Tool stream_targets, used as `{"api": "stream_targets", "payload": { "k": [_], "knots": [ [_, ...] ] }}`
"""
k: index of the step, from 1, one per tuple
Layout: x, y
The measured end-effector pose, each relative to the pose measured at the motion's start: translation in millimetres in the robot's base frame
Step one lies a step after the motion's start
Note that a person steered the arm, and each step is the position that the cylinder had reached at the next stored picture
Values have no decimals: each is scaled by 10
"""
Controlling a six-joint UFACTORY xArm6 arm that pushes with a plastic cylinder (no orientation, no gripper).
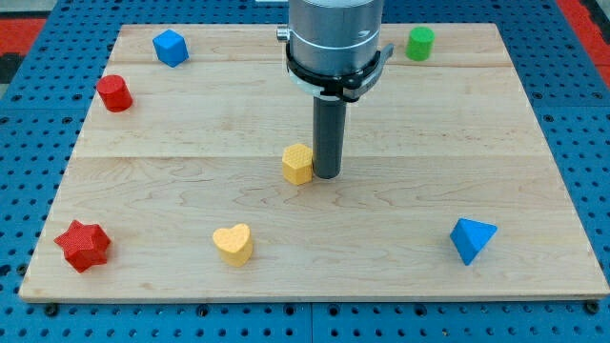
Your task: Make a group of yellow blocks and red blocks
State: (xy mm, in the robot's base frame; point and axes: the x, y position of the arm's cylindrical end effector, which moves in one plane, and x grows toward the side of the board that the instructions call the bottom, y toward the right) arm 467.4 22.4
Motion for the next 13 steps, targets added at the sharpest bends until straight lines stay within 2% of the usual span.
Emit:
{"api": "stream_targets", "payload": {
  "k": [1,2,3,4,5,6,7,8,9,10,11,12,13],
  "knots": [
    [651,-16],
    [1099,-355],
    [1164,-787],
    [1044,-1377],
    [516,-1701],
    [780,-1093],
    [869,119],
    [332,205],
    [-220,-101],
    [-12,-873],
    [-12,-1228],
    [290,-835],
    [1159,-1348]
  ]
}}
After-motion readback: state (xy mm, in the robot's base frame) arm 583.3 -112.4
